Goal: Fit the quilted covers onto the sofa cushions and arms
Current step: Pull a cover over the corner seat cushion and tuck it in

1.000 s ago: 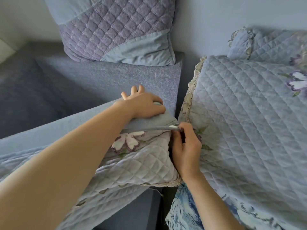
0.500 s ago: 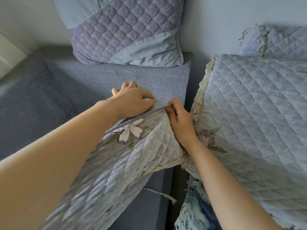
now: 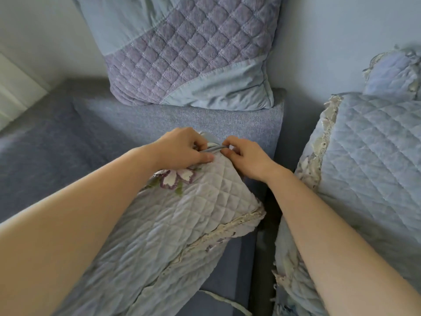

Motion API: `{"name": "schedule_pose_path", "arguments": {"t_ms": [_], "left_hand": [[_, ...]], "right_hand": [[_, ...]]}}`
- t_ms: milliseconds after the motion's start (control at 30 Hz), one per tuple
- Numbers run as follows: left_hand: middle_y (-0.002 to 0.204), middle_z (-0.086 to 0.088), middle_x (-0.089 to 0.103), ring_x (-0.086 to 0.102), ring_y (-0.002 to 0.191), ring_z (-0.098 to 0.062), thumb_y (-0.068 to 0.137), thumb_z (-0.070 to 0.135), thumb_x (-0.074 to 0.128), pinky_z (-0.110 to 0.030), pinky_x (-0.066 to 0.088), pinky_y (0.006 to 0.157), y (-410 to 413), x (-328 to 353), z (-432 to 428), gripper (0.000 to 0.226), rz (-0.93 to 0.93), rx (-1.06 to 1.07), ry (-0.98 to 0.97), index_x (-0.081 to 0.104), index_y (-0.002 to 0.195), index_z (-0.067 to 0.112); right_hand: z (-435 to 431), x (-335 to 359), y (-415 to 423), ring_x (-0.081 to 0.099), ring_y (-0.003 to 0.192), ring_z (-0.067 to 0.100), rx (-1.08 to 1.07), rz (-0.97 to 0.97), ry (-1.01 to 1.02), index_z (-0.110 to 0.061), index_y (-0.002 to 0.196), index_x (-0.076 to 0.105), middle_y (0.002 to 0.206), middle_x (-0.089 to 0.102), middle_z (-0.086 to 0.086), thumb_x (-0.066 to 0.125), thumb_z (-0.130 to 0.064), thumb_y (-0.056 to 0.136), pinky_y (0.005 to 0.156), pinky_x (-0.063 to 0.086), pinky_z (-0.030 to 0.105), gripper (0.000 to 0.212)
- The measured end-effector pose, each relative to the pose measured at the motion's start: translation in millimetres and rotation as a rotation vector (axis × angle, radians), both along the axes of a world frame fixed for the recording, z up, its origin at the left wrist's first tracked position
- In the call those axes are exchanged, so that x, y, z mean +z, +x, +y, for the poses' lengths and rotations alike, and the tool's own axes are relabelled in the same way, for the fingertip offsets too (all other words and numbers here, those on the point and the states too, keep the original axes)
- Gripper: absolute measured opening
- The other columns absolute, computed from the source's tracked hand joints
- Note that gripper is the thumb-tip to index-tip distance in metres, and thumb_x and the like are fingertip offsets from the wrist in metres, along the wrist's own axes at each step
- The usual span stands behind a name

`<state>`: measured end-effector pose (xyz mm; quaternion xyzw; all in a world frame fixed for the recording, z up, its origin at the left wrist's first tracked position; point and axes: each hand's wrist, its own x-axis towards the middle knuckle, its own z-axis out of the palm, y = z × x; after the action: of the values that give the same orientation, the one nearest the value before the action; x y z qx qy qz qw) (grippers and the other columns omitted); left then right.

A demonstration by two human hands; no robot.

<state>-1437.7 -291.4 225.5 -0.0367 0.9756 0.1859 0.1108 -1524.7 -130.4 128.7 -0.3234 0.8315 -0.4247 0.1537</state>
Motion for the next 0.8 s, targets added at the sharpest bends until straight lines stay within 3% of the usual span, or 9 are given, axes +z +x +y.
{"name": "schedule_pose_path", "arguments": {"t_ms": [133, 267, 400, 533, 667, 800], "left_hand": [[0.051, 0.008, 0.04, 0.037, 0.054, -0.011, 0.086, 0.037, 0.066, -0.03, 0.033, 0.062, -19.3, -4.8, -30.7, 0.041, -0.006, 0.034, 0.062, 0.048, 0.055, 0.017], [0.053, 0.004, 0.041, 0.034, 0.049, -0.007, 0.088, 0.033, 0.065, -0.028, 0.032, 0.06, -36.7, -12.7, -48.0, 0.039, -0.032, 0.079, 0.181, 0.053, 0.065, 0.003], [0.053, 0.002, 0.04, 0.033, 0.047, -0.007, 0.088, 0.032, 0.066, -0.026, 0.031, 0.057, -42.4, -12.8, -54.1, 0.039, -0.059, 0.09, 0.27, 0.054, 0.066, 0.002], [0.061, -0.005, 0.043, 0.037, 0.056, -0.01, 0.088, 0.033, 0.066, -0.026, 0.034, 0.063, -31.9, -8.3, -64.7, 0.043, -0.073, 0.109, 0.327, 0.054, 0.071, -0.005], [0.066, -0.007, 0.044, 0.038, 0.059, -0.013, 0.09, 0.031, 0.064, -0.028, 0.034, 0.066, -25.9, -7.4, -63.1, 0.042, -0.084, 0.107, 0.396, 0.053, 0.076, -0.007], [0.061, -0.003, 0.04, 0.035, 0.054, -0.011, 0.092, 0.029, 0.061, -0.028, 0.031, 0.062, -28.0, -12.7, -62.7, 0.035, -0.066, 0.127, 0.419, 0.051, 0.07, 0.004]], "right_hand": [[-22.6, 0.3, -25.9, 0.042, 0.041, -0.001, 0.059, -0.052, -0.014, -0.02, 0.09, 0.061, 0.051, 0.049, -0.007, 0.053, -0.033, 0.095, 0.051, 0.033, 0.02, 0.016], [-31.1, -10.8, -36.9, 0.041, 0.046, 0.001, 0.077, -0.2, -0.161, -0.013, 0.086, 0.06, 0.057, 0.052, -0.002, 0.055, -0.027, 0.095, 0.048, 0.035, 0.015, 0.017], [-36.8, -22.9, -35.6, 0.053, 0.063, 0.005, -0.074, -0.525, -0.498, -0.012, 0.079, 0.063, 0.07, 0.062, -0.001, 0.058, -0.014, 0.093, 0.061, 0.042, 0.015, 0.015], [-49.5, -26.3, -33.7, 0.058, 0.063, 0.008, -0.064, -0.693, -0.536, -0.005, 0.077, 0.064, 0.066, 0.065, 0.0, 0.061, -0.02, 0.091, 0.064, 0.047, 0.022, 0.021], [-75.1, -8.1, -53.9, 0.043, 0.051, 0.011, -0.245, -0.351, -0.273, -0.012, 0.056, 0.054, 0.052, 0.047, -0.002, 0.056, -0.051, 0.087, 0.058, 0.036, 0.028, 0.05], [-104.8, -2.1, -70.8, 0.039, 0.039, 0.003, -0.176, -0.16, -0.296, -0.011, 0.047, 0.049, 0.037, 0.044, -0.01, 0.05, -0.041, 0.094, 0.048, 0.035, 0.016, 0.056]]}}
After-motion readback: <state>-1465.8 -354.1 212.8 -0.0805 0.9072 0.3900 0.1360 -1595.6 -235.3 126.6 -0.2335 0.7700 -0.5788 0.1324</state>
